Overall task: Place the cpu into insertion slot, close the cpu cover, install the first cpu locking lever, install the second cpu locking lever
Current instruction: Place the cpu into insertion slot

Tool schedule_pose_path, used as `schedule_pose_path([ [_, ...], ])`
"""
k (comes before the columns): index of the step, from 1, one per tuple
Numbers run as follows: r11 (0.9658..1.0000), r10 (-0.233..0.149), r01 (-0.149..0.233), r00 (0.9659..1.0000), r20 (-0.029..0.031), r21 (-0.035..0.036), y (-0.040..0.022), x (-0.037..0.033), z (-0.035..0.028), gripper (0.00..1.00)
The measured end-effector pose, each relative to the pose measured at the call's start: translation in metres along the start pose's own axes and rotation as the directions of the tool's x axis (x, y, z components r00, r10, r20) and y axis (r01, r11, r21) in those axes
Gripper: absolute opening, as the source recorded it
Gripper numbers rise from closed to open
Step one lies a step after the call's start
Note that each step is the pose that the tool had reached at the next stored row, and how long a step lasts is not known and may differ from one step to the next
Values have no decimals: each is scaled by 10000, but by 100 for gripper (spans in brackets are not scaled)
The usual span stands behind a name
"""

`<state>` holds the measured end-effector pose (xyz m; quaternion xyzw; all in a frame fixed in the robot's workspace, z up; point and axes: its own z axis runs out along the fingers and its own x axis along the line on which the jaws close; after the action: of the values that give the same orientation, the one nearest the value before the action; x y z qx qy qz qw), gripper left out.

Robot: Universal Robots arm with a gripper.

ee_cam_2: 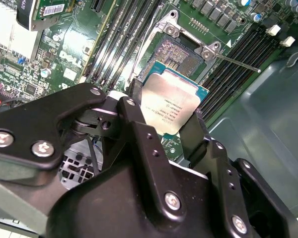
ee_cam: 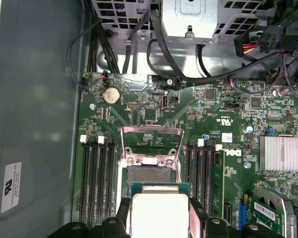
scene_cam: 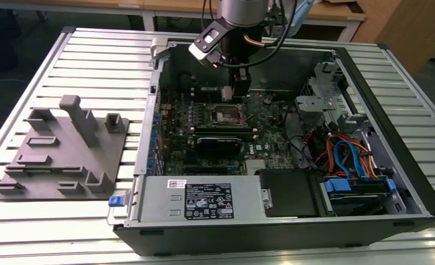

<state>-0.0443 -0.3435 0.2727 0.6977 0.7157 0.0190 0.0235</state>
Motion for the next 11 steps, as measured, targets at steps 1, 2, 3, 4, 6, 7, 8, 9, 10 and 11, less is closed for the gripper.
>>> schedule_pose_path([
  [1,10000,0,0,10000,0,0,0,0,0,54],
  [2,10000,0,0,10000,0,0,0,0,0,54],
  [3,10000,-1,1,10000,0,0,0,0,0,54],
  [4,10000,-1,1,10000,0,0,0,0,0,54],
  [6,10000,-1,1,10000,0,0,0,0,0,54],
  [7,10000,0,0,10000,0,0,0,0,0,54],
  [8,10000,0,0,10000,0,0,0,0,0,54],
  [9,10000,0,0,10000,-1,0,0,0,2,54],
  [10,10000,0,0,10000,-6,-3,0,1,7,54],
  [11,10000,0,0,10000,-4,-2,-1,0,18,54],
])
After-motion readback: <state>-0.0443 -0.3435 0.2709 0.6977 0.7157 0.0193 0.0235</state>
